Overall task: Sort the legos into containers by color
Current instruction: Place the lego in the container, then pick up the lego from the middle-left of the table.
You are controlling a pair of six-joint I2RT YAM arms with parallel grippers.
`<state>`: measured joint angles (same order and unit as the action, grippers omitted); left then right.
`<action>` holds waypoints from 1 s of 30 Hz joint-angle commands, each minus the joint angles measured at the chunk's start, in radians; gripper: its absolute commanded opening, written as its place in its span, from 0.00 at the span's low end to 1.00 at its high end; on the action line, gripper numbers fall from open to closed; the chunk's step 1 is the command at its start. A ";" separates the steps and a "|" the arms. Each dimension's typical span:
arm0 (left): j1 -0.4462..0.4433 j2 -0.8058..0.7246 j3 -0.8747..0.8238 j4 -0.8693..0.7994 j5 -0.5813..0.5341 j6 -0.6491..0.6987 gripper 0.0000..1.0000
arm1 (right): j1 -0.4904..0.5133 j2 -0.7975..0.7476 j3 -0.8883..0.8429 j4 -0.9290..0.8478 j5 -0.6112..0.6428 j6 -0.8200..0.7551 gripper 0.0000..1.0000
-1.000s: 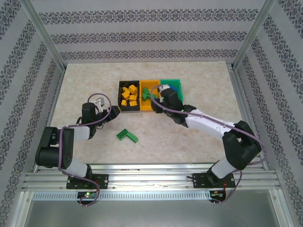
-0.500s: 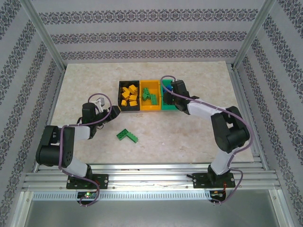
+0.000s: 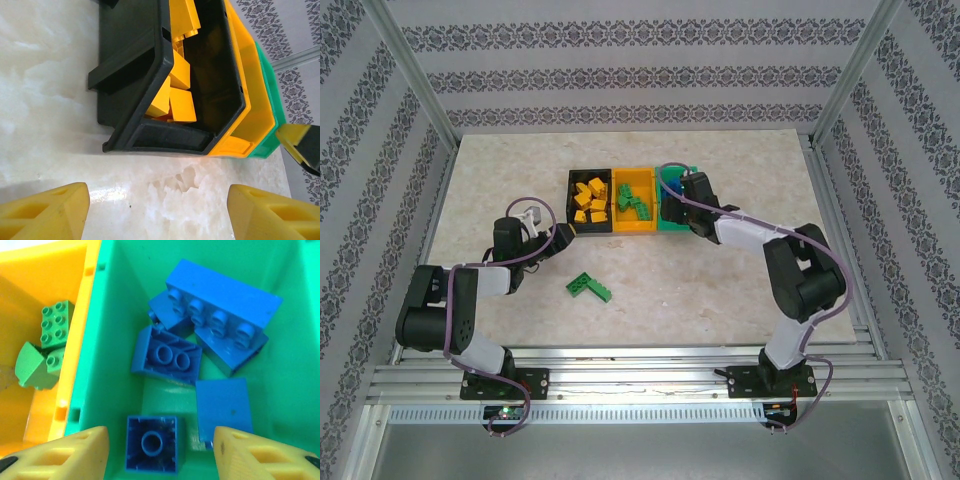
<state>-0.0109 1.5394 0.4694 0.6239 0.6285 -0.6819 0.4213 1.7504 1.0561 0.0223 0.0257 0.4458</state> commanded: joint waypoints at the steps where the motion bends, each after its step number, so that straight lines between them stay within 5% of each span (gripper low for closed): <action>1: 0.009 0.020 -0.006 0.062 0.022 -0.016 0.73 | 0.004 -0.109 -0.036 -0.015 0.021 -0.019 0.58; 23: -0.040 -0.033 0.018 -0.073 -0.058 0.046 0.72 | -0.084 -0.332 -0.291 0.090 -0.073 -0.188 0.62; 30: -0.107 -0.185 0.046 -0.438 -0.133 0.148 0.72 | -0.078 -0.299 -0.346 0.183 -0.087 -0.174 0.62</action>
<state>-0.0887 1.4166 0.4789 0.4099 0.5446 -0.6197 0.3424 1.4425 0.7300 0.1329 -0.0368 0.2733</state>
